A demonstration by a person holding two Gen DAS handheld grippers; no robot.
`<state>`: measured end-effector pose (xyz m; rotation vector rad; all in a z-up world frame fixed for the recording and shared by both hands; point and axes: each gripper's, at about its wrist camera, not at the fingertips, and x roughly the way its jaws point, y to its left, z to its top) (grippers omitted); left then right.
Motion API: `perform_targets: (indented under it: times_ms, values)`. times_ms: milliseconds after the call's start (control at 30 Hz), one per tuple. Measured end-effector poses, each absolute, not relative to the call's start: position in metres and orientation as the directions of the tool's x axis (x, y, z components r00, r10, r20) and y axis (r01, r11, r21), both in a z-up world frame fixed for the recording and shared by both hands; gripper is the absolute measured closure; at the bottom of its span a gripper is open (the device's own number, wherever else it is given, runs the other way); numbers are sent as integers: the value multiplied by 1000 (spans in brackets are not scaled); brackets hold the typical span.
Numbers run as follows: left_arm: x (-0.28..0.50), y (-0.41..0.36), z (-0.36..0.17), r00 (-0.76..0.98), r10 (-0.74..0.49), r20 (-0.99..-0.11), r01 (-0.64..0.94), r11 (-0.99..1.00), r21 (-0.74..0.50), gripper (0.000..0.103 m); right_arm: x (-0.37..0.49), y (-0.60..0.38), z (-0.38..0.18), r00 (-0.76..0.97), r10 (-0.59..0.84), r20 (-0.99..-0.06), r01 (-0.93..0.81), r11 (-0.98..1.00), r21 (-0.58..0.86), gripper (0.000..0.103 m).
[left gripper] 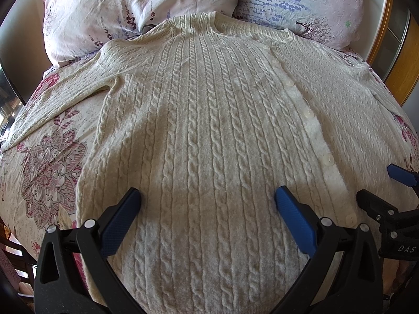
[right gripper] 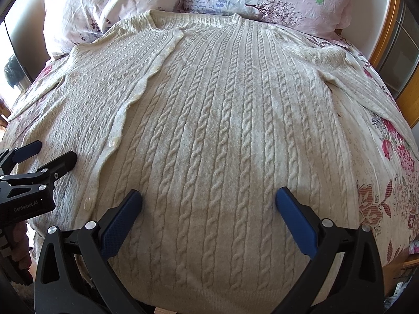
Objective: Fold small clothes
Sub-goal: 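Grasp the cardigan sleeve with the right gripper and lift it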
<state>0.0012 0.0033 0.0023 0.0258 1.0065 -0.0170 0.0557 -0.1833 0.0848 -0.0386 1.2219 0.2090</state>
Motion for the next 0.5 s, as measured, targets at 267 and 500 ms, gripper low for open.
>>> perform_targets:
  times_ms: [267,500]
  values:
    - [3,25,15,601,-155,-784,-6,980,-199,2,98,-303,112,482,268,-834,138,917,374,16]
    - [6,33,28,677,-176,-715,-48,958,-281,2,120,-458,91,624,251,-740,534,554,638,36]
